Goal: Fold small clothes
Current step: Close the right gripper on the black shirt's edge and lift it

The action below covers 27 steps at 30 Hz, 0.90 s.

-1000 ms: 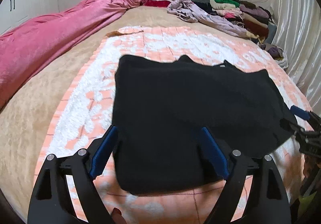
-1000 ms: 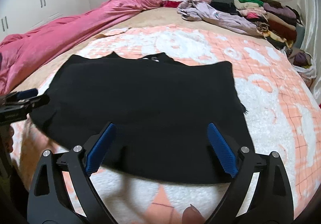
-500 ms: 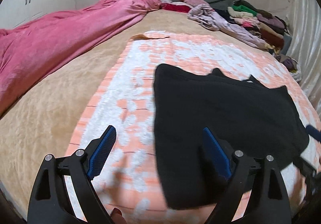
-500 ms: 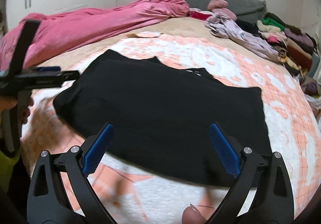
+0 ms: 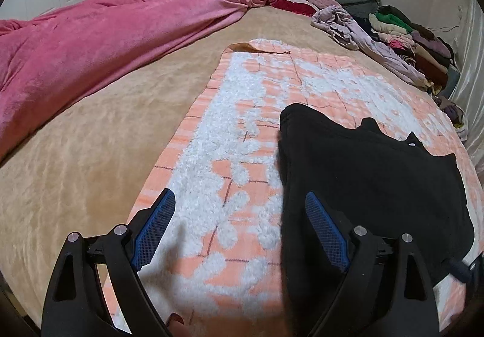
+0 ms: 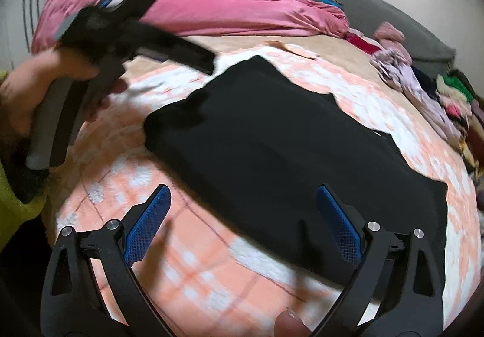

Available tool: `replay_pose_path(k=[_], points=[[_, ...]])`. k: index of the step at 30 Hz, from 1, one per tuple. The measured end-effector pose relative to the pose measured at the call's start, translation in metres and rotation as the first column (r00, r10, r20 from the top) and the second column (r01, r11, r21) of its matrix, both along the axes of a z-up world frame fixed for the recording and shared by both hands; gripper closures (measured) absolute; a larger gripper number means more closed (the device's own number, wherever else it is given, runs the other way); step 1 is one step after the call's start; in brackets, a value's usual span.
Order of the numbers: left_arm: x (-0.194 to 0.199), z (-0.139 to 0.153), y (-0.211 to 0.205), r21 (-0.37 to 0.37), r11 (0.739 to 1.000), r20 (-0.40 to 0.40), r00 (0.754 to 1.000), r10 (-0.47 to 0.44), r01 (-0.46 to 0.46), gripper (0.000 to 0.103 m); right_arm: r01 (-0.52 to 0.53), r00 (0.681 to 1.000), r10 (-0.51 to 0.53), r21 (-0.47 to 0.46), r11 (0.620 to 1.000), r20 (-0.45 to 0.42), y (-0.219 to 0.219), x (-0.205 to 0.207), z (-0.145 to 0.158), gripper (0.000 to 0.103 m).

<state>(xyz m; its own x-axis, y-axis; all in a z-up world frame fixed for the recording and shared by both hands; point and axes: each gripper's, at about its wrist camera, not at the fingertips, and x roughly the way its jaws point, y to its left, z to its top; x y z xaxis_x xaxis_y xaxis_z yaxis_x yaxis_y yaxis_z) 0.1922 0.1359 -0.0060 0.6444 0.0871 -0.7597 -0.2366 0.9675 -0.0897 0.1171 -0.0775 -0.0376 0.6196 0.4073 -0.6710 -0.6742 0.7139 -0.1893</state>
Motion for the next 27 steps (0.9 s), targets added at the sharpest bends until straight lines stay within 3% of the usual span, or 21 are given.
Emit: replay_pose_path(k=[8,14,17,20,22,25,27], points=[[0.012,-0.008,-0.005,0.0,1.0,-0.029,0.999,-0.024,0.024,0.016,-0.007,0.997,0.016,-0.114,0.993,0.078,0.033,0.0,-0.02,0.014],[0.016,-0.011,-0.009,-0.012,0.999,-0.034,0.999,-0.035,0.035,0.016,0.001,0.994,0.012,-0.117,0.993,0.113,0.041,0.004,-0.019,0.03],[0.02,-0.014,-0.011,-0.02,0.999,-0.043,0.998,-0.043,0.042,0.016,-0.003,0.992,0.017,-0.11,0.994,0.128,0.045,0.0,-0.02,0.041],[0.024,-0.017,-0.013,-0.03,0.998,-0.052,0.997,-0.051,0.05,0.016,-0.023,0.992,0.035,-0.096,0.995,0.124,0.046,-0.001,-0.02,0.06],[0.028,-0.017,-0.014,-0.029,0.998,-0.053,0.997,-0.053,0.052,0.016,-0.029,0.993,0.037,-0.078,0.997,0.113,0.045,0.002,-0.019,0.078],[0.031,-0.017,-0.016,-0.044,0.997,-0.051,0.996,-0.069,0.067,0.017,-0.017,0.997,0.017,0.001,1.0,0.072,0.035,0.008,-0.012,0.093],[0.036,-0.017,-0.017,-0.074,0.994,-0.05,0.995,-0.088,0.084,0.017,0.002,1.0,-0.004,0.088,0.996,0.021,0.023,0.014,-0.005,0.096]])
